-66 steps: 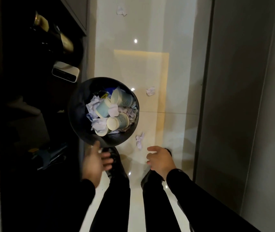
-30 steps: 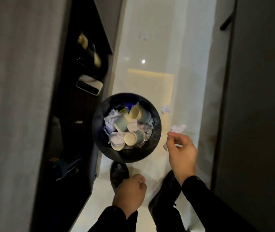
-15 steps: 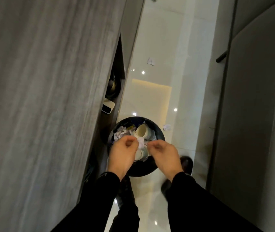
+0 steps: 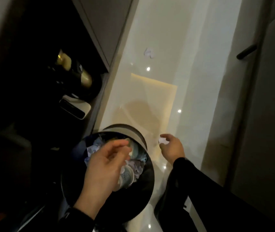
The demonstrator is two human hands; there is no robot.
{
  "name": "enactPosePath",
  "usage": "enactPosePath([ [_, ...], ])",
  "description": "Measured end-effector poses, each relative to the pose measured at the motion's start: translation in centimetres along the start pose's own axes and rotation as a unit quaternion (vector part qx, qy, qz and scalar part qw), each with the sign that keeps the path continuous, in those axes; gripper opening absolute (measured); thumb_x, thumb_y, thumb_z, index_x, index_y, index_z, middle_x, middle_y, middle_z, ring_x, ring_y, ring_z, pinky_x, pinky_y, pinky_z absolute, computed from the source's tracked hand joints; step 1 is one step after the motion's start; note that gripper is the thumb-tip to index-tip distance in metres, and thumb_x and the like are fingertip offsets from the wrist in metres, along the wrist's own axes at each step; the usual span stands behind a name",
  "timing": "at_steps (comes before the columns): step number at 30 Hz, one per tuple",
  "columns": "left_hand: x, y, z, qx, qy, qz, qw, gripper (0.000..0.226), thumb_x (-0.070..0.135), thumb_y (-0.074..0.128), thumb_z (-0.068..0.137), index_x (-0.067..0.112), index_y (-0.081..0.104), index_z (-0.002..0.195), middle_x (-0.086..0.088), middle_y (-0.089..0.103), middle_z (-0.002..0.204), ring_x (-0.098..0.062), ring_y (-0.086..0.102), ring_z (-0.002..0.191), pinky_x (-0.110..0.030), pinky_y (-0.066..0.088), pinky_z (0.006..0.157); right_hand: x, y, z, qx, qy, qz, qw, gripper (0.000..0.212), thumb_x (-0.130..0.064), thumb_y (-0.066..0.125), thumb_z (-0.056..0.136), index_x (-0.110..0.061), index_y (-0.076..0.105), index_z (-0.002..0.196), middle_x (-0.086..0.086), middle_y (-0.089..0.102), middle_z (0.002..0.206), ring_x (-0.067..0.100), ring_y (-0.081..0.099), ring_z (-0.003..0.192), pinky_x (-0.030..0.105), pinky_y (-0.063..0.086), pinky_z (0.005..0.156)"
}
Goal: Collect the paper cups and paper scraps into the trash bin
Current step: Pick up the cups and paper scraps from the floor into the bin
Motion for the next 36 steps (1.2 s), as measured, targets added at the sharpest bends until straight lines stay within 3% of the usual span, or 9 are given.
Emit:
enactPosePath([
  [7, -1.4, 1.6, 1.5, 0.032, 0.014, -0.049, 0.998, 0.015, 0.007, 0.063, 0.081, 0.02, 0.07, 0.076, 0.004, 0.071, 0.063, -0.001, 0.062, 0.058, -0.01, 0.052, 0.057, 3.8, 3.1, 4.7, 0.014, 0.023, -0.077, 0.997, 0.053, -0.016, 0.062, 0.082, -0.012, 0.049, 0.132, 0.021, 0.048, 0.132, 0.038, 0.057, 0.109, 0.039, 0.048, 0.095],
  [13, -1.4, 0.4, 1.5, 0.047, 0.01, -0.017, 0.999, 0.01, 0.023, 0.063, 0.072, 0.028, 0.071, 0.07, 0.002, 0.074, 0.072, -0.003, 0.065, 0.063, -0.012, 0.053, 0.06, 4.3, 4.0, 6.0, 0.034, 0.025, -0.09, 0.995, 0.029, -0.015, 0.061, 0.084, -0.003, 0.066, 0.11, 0.019, 0.067, 0.116, 0.034, 0.059, 0.11, 0.031, 0.043, 0.093],
  [17, -0.9, -0.9, 0.3, 0.054, 0.027, -0.004, 0.998, 0.018, 0.01, 0.062, 0.082, 0.024, 0.07, 0.073, 0.006, 0.073, 0.065, 0.001, 0.063, 0.058, -0.009, 0.05, 0.057, 1.1, 1.5, 2.6, 0.076, 0.04, 0.096, 0.992, 0.018, -0.019, 0.069, 0.081, -0.006, 0.071, 0.093, 0.017, 0.071, 0.104, 0.03, 0.066, 0.089, 0.035, 0.053, 0.086],
  [19, -0.7, -1.7, -0.5, 0.062, 0.009, 0.014, 0.998, 0.021, 0.007, 0.059, 0.085, 0.023, 0.068, 0.075, 0.008, 0.072, 0.064, 0.003, 0.062, 0.057, -0.011, 0.051, 0.059, -1.8, -1.0, -1.1, 0.09, 0.007, 0.248, 0.965, 0.008, -0.012, 0.07, 0.08, -0.012, 0.066, 0.087, 0.01, 0.07, 0.093, 0.014, 0.065, 0.068, 0.024, 0.057, 0.065],
  [21, -0.4, -2.3, -1.3, 0.075, -0.022, 0.039, 0.996, 0.022, 0.006, 0.056, 0.087, 0.022, 0.066, 0.077, 0.006, 0.072, 0.068, 0.002, 0.061, 0.056, -0.015, 0.052, 0.061, -4.6, -3.5, -5.1, 0.08, -0.058, 0.285, 0.954, 0.015, -0.007, 0.071, 0.078, -0.021, 0.064, 0.081, -0.002, 0.065, 0.076, 0.0, 0.06, 0.054, 0.013, 0.051, 0.049],
  [24, 0.5, -3.0, -2.7, 0.09, -0.05, 0.052, 0.993, 0.028, 0.002, 0.051, 0.087, 0.025, 0.062, 0.076, 0.001, 0.07, 0.078, -0.006, 0.063, 0.064, -0.02, 0.05, 0.065, -7.8, -4.9, -11.1, -0.008, -0.128, 0.25, 0.96, 0.026, -0.003, 0.074, 0.072, -0.026, 0.062, 0.075, -0.009, 0.06, 0.063, -0.002, 0.054, 0.047, 0.013, 0.047, 0.048],
  [29, 2.6, -3.9, -4.3, 0.07, -0.052, 0.052, 0.995, 0.022, 0.003, 0.054, 0.085, 0.023, 0.063, 0.082, -0.001, 0.07, 0.082, -0.014, 0.064, 0.073, -0.028, 0.05, 0.073, -9.6, -2.5, -16.1, -0.173, -0.144, 0.097, 0.969, 0.029, -0.008, 0.076, 0.072, -0.031, 0.058, 0.077, -0.005, 0.058, 0.072, 0.0, 0.056, 0.058, 0.011, 0.048, 0.061],
  [33, 3.1, -5.1, -4.9, 0.058, -0.053, 0.06, 0.995, 0.018, 0.004, 0.051, 0.087, 0.018, 0.063, 0.087, -0.007, 0.067, 0.085, -0.022, 0.062, 0.078, -0.033, 0.05, 0.078, -7.5, -2.0, -15.6, -0.017, -0.112, -0.037, 0.993, 0.037, -0.036, 0.074, 0.073, -0.031, 0.052, 0.102, -0.003, 0.052, 0.095, 0.013, 0.056, 0.078, 0.023, 0.045, 0.07],
  [36, 2.4, -5.8, -5.5, 0.054, -0.067, 0.058, 0.995, 0.018, 0.004, 0.05, 0.088, 0.017, 0.062, 0.088, -0.006, 0.066, 0.086, -0.018, 0.061, 0.075, -0.025, 0.048, 0.071, -4.8, -1.1, -14.9, -0.079, 0.022, -0.042, 0.996, 0.048, -0.034, 0.07, 0.075, -0.018, 0.049, 0.116, 0.01, 0.059, 0.109, 0.027, 0.06, 0.092, 0.036, 0.051, 0.079],
])
Point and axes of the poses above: each hand's wrist, its own z-axis towards the middle knuckle, its own y-axis out of the palm, x = y × z, the point moved 1 cm from there along z, towards the middle knuckle
